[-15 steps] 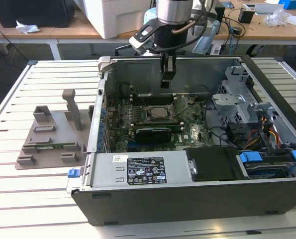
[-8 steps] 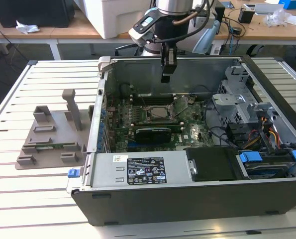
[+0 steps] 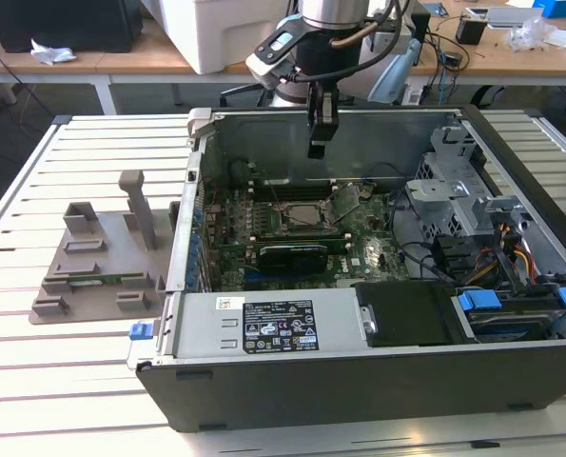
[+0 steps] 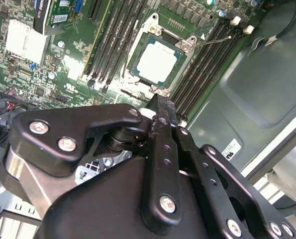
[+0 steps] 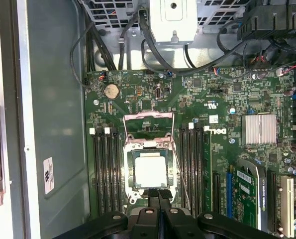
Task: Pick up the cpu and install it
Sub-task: 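Close the cpu cover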
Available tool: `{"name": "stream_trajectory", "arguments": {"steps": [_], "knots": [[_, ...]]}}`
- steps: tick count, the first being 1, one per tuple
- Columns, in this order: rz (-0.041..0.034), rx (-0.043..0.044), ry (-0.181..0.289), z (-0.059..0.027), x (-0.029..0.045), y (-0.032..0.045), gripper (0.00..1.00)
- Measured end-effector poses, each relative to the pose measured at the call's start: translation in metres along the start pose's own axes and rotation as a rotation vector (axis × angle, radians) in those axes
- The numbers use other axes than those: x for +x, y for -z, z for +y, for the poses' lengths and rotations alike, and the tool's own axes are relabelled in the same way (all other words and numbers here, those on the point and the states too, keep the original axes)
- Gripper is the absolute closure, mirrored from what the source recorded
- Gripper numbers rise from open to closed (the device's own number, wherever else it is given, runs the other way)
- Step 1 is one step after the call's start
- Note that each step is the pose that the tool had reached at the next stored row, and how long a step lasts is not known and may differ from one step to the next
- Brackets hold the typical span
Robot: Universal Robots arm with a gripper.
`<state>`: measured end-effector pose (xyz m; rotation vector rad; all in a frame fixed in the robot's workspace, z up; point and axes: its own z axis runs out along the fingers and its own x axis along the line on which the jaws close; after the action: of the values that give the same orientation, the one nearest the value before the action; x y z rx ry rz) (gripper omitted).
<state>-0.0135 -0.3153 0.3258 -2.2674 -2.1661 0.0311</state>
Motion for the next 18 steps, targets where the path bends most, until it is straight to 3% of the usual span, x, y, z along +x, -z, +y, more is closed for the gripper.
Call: {"name": "stream_trajectory", "arguments": {"steps": [4, 7, 12, 18], "knots": [[0.0001, 0.0001, 0.004, 0.0011, 0.0, 0.0, 0.89], [-0.0003, -0.0002, 0.022, 0.0125, 0.0008, 0.0002, 0.89], [-0.0002, 0.0002, 0.022, 0.0175, 0.0012, 0.0001, 0.89], [-0.0006, 0.0064, 0.022, 0.0384, 0.0058, -0.0016, 0.89]]}}
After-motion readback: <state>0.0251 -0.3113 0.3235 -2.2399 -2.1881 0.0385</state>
